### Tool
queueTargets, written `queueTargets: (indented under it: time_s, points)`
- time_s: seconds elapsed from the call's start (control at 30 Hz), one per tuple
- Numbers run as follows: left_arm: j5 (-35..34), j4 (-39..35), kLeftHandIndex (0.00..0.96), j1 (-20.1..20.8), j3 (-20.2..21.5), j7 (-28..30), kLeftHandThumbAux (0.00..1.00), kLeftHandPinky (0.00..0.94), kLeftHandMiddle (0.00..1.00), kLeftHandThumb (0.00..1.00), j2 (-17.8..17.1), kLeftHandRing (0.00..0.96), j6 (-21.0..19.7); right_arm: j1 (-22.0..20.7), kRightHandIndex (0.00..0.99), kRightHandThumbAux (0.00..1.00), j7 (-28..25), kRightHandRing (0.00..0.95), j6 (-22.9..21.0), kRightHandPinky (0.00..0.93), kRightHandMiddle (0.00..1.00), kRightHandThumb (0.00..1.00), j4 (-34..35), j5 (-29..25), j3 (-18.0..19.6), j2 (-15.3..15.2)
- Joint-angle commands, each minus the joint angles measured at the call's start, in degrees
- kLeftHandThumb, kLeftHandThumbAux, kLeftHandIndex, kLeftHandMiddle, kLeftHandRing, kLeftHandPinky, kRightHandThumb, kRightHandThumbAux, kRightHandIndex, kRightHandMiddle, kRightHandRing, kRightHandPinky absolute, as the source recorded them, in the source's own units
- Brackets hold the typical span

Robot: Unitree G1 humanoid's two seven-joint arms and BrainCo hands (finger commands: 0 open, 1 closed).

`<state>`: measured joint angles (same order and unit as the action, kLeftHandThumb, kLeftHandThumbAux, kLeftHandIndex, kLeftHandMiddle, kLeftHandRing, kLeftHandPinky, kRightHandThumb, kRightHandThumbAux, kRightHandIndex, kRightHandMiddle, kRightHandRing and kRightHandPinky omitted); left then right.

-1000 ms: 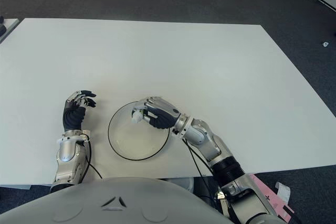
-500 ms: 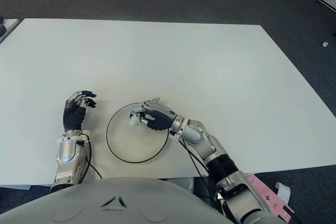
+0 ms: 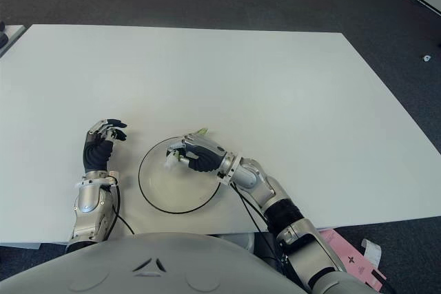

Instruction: Put the toothpaste on the table into the plate.

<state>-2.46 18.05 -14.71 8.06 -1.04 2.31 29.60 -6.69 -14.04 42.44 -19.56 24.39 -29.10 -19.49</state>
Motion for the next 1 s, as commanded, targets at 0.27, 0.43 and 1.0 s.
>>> queueTargets:
  time_s: [0.27,0.43,1.0]
  points:
    - [0.0,4.3,0.428,-3.6,-0.2,-0.7,0.677,0.566,0.474,0.837,0.9,0.578,-2.9,3.2,0.439,0.687,-7.2,0.413,-6.3,0.402,0.421,0.793,-0.1,-1.1,-1.8,-2.1]
    - [0.2,4.2,0.426,-3.5,-0.1,-1.0,0.678,0.568,0.475,0.837,1.0,0.579,-3.3,3.4,0.325,0.582,-8.7,0.283,-5.8,0.242,0.308,0.634,0.0,-3.3,-1.7,-2.1]
    - [-0.6,4.2,0.427,-3.3,-0.3,-0.2,0.677,0.539,0.474,0.837,0.9,0.574,-3.5,3.5,0.0,0.237,-9.4,0.0,-4.8,0.0,0.0,0.222,1.9,-1.8,-1.4,-4.2]
